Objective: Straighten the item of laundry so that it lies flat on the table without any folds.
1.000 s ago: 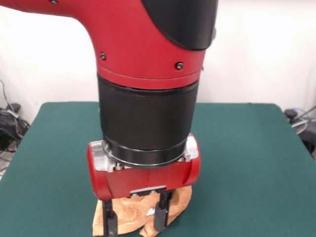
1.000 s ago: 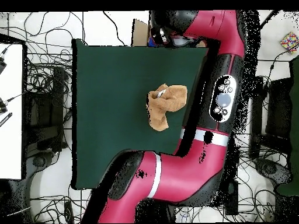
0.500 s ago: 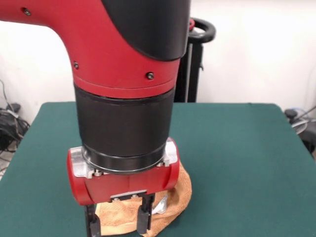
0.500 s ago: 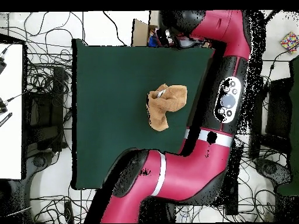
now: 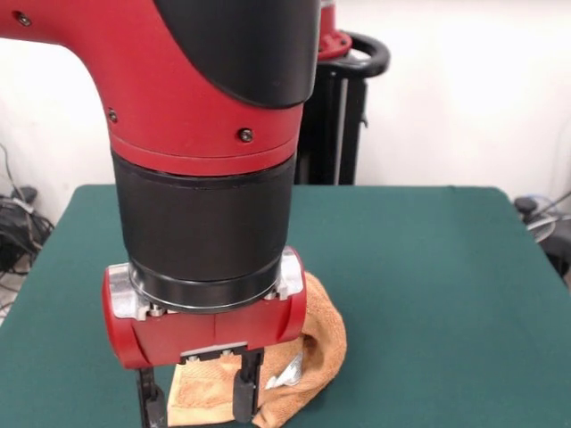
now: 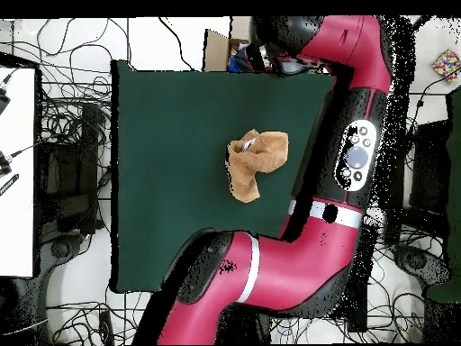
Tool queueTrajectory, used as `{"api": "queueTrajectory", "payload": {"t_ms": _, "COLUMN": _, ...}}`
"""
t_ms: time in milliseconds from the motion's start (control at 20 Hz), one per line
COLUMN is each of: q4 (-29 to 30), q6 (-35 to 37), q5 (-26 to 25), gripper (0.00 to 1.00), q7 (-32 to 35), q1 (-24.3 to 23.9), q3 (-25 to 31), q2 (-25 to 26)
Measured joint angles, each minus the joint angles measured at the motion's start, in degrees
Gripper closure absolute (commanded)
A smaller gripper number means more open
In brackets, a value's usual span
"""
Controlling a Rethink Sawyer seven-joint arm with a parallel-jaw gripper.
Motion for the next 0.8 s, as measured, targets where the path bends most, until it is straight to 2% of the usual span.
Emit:
{"api": "queueTrajectory", "payload": {"t_ms": 400, "q4": 0.5, "q6": 0.0, "q5": 0.1, "gripper": 0.00, "q7": 0.0, "q1": -0.6, "q3": 0.0, "q2": -0.1}}
{"api": "queueTrajectory", "payload": {"t_ms": 800, "q4": 4.3, "q6": -0.9, "q5": 0.3, "gripper": 0.00, "q7": 0.0, "q1": -1.6, "q3": 0.0, "q2": -1.1}}
